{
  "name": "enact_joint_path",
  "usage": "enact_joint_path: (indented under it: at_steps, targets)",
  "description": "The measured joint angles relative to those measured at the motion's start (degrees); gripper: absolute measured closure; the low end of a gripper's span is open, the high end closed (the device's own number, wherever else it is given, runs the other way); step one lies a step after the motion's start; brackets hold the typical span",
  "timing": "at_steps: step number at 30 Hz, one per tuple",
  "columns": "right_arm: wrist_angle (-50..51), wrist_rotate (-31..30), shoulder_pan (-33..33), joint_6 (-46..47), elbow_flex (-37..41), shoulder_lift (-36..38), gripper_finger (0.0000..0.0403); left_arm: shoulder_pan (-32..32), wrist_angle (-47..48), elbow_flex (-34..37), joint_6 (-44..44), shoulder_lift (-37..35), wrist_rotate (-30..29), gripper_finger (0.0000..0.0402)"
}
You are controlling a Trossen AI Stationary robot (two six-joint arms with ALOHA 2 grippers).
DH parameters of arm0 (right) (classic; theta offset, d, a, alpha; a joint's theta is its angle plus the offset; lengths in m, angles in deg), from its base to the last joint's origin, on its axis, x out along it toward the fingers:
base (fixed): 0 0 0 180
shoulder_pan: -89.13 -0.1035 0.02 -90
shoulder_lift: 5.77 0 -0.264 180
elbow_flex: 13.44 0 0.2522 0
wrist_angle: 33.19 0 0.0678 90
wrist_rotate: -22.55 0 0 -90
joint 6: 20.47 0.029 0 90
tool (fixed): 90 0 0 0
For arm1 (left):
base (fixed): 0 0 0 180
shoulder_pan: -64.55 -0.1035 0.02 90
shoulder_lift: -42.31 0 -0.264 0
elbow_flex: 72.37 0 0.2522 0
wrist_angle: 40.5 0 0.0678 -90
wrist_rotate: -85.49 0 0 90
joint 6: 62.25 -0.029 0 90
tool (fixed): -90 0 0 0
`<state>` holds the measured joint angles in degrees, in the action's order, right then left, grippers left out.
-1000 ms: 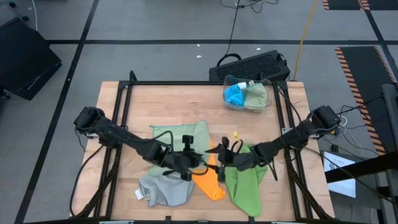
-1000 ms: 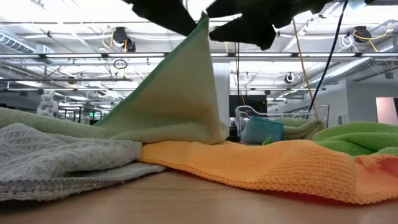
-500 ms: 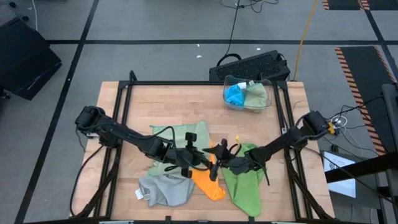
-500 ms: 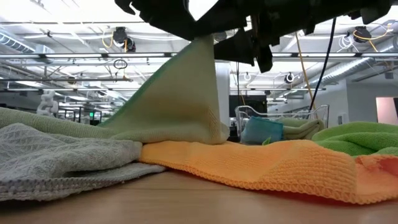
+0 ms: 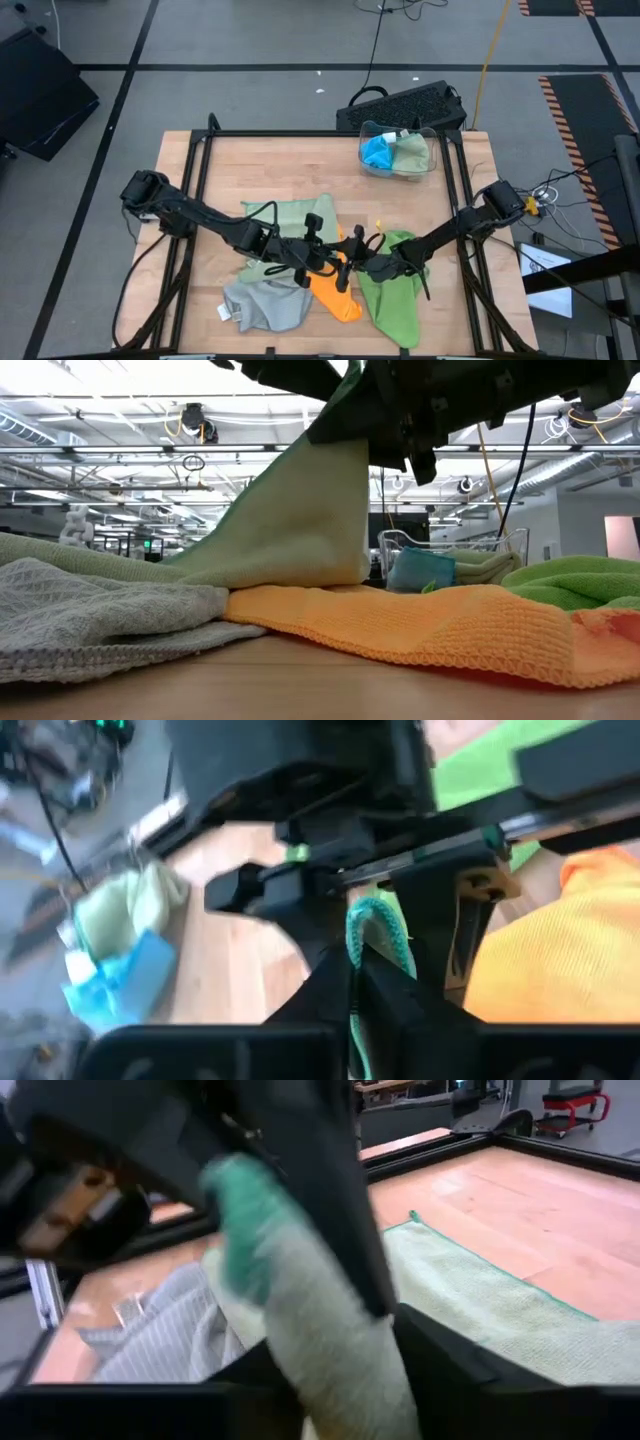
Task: Fold microfiber towels
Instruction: Fold the light green microfiber towel
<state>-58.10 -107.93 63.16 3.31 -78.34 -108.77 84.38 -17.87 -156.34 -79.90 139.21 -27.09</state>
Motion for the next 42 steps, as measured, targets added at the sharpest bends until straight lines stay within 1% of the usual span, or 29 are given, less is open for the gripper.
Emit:
enact_joint_path:
  at_steps: [2,4,6,7,9,11,13,15,16,19,21,24,27,30,34,38,40,42]
  targets:
    - [0.6,0.1,0.0,-1.2,0.0,0.0,0.0323,0.0,1.7,0.0,4.1,0.0,-0.1,0.0351]
    - [1.9,0.1,0.0,-2.5,0.0,0.0,0.0357,0.6,4.0,0.0,7.8,-0.2,-0.5,0.0305]
    - [2.5,0.2,0.0,-3.8,0.0,0.0,0.0387,1.9,6.7,0.0,11.9,-0.7,-3.5,0.0254]
    - [2.7,0.2,0.0,-4.4,0.0,0.1,0.0394,2.8,8.6,0.0,14.5,-1.3,-5.2,0.0229]
    - [4.4,0.1,0.0,-5.0,0.0,0.5,0.0395,4.7,15.8,0.0,20.7,-2.8,-7.1,0.0182]
    - [6.9,0.2,0.0,-5.0,0.0,1.3,0.0389,6.4,23.4,0.0,29.1,-4.3,-7.0,0.0144]
    - [8.8,0.3,0.0,-4.9,0.0,2.2,0.0387,8.5,32.6,0.0,39.6,-5.5,-6.1,0.0117]
    - [11.9,0.3,-0.1,-4.8,0.0,3.0,0.0386,11.3,39.7,0.6,50.7,-6.1,-5.9,0.0103]
    - [12.9,0.6,-0.3,-4.9,0.0,3.2,0.0386,12.8,43.1,1.3,56.0,-6.3,-5.3,0.01]
    - [16.5,5.0,-0.7,-5.3,0.0,4.3,0.0386,17.5,49.8,4.4,71.1,-6.3,-1.5,0.0099]
    - [17.9,8.6,-0.8,-5.4,0.0,4.8,0.0386,20.3,51.4,6.6,80.4,-6.3,2.0,0.0107]
    - [20.7,14.1,-0.8,-5.2,0.0,4.9,0.0385,24.0,51.4,8.9,91.1,-6.3,5.6,0.0124]
    - [22.7,17.7,-0.7,-5.0,0.0,4.9,0.0385,26.7,51.3,9.5,99.2,-6.3,5.6,0.0143]
    - [25.3,20.9,-0.6,-4.0,0.0,4.9,0.0385,28.9,51.3,9.7,106.5,-6.3,2.3,0.0157]
    - [25.7,25.6,-0.6,-3.5,0.0,4.9,0.0385,30.6,51.0,10.1,112.6,-6.3,-2.3,0.0162]
    - [25.9,30.4,-0.6,-3.4,0.0,4.9,0.0385,30.3,50.8,12.1,114.3,-6.3,-5.8,0.0162]
    - [26.7,32.4,-0.6,-3.1,0.0,4.9,0.0385,29.6,50.7,13.1,113.4,-6.3,-7.1,0.0162]
    - [28.2,33.5,-0.7,-1.9,0.0,4.9,0.0385,28.9,48.1,13.8,107.2,-6.3,-10.4,0.0162]
